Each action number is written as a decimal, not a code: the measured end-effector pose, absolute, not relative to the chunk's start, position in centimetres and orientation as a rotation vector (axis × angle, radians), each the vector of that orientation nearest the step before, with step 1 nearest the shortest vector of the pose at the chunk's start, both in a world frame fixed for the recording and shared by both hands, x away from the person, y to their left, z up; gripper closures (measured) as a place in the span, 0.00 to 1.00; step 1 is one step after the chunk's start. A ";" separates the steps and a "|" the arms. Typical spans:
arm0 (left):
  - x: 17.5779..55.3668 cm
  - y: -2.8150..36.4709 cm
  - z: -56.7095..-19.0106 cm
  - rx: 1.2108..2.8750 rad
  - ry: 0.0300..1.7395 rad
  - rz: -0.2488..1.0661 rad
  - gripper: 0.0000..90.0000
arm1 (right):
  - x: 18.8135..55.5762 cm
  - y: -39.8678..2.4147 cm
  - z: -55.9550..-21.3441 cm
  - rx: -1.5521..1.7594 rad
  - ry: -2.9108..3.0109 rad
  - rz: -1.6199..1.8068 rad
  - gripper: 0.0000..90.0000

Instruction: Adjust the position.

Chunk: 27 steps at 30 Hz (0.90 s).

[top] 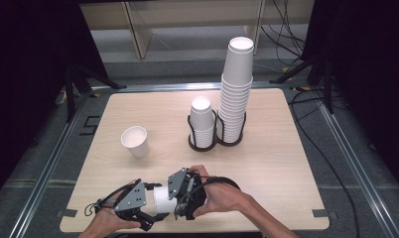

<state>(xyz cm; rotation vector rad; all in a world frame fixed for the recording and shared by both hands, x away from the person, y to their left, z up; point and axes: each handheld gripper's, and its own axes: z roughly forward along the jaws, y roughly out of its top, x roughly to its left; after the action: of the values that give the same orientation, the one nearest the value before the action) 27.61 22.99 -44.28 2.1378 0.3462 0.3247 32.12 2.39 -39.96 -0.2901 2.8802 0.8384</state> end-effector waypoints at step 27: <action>27.6 23.1 -44.3 2.116 0.308 0.284 0.16 | 31.8 2.9 -40.7 -0.360 2.857 0.806 0.26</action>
<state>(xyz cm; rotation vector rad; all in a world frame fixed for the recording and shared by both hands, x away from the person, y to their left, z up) 27.61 23.12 -44.28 2.1158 0.3082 0.2838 31.80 2.86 -40.73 -0.3596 2.8570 0.8056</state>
